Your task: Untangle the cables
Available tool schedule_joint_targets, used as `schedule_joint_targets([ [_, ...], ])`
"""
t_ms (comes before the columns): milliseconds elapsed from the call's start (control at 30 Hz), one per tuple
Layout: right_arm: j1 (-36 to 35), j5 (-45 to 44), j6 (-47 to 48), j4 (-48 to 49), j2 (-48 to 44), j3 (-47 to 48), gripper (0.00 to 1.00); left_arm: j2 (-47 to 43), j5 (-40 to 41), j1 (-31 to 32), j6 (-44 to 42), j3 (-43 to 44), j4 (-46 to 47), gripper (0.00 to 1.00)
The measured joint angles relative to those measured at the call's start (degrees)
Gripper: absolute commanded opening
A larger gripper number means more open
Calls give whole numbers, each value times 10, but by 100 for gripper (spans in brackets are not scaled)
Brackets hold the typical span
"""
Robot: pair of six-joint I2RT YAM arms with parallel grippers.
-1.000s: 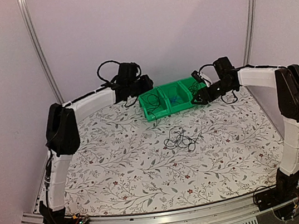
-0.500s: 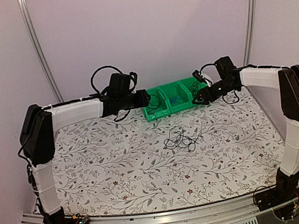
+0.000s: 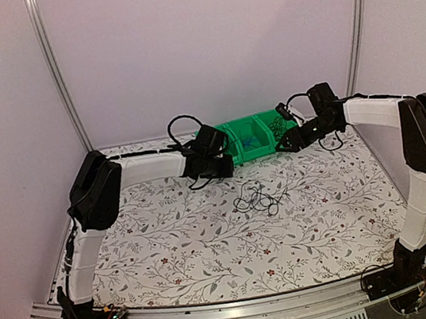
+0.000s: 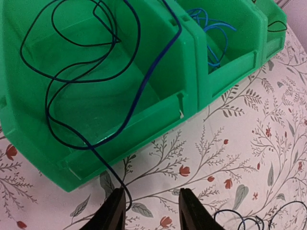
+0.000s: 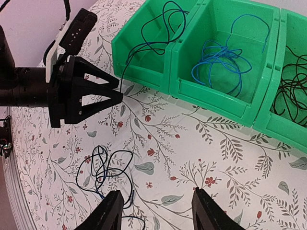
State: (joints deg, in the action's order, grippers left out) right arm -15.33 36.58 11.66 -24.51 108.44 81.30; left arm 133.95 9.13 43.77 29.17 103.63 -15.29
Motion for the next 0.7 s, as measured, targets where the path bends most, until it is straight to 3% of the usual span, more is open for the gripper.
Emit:
schedule_joint_targets([
  [200, 0, 0, 0, 0, -1, 0, 53, 16, 10, -1, 25, 17, -23, 37],
  [467, 0, 0, 0, 0, -1, 0, 52, 25, 15, -2, 47, 28, -51, 7],
  [600, 0, -1, 0, 0, -1, 0, 52, 25, 16, -3, 45, 29, -51, 0],
  [700, 0, -1, 0, 0, -1, 0, 52, 25, 16, -6, 41, 31, -51, 0],
])
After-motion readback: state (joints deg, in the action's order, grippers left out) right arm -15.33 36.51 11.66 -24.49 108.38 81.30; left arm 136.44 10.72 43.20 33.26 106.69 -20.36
